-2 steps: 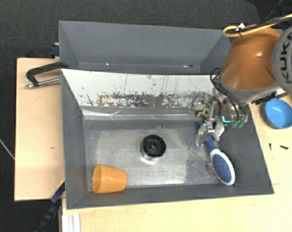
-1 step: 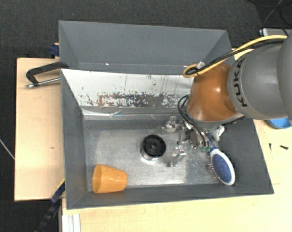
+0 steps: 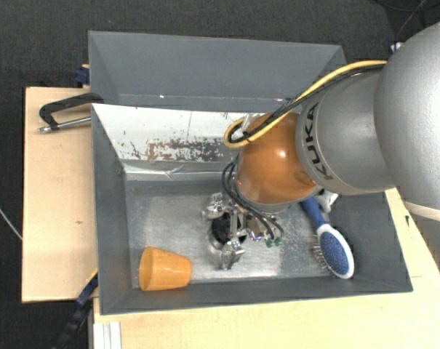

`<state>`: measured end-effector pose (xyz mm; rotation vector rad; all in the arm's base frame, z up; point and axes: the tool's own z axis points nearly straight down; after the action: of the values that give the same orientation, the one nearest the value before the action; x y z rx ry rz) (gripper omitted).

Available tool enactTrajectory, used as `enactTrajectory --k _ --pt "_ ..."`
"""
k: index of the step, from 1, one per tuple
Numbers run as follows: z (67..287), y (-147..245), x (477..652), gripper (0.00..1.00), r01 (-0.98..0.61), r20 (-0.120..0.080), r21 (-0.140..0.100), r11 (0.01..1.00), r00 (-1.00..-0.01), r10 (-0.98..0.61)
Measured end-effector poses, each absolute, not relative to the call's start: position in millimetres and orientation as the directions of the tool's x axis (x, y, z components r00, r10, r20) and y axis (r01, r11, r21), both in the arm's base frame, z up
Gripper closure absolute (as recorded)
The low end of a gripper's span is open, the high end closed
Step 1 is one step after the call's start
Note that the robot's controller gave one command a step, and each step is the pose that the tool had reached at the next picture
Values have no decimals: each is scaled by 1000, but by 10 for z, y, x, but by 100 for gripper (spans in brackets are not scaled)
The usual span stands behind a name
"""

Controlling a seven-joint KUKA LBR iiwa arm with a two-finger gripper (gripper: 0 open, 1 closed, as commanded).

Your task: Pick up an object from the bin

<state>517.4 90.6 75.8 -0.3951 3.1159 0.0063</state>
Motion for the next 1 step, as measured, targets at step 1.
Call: enactTrajectory --k 1 --pt "734 546 5314 0 -220 -12 4 975 -975 -220"
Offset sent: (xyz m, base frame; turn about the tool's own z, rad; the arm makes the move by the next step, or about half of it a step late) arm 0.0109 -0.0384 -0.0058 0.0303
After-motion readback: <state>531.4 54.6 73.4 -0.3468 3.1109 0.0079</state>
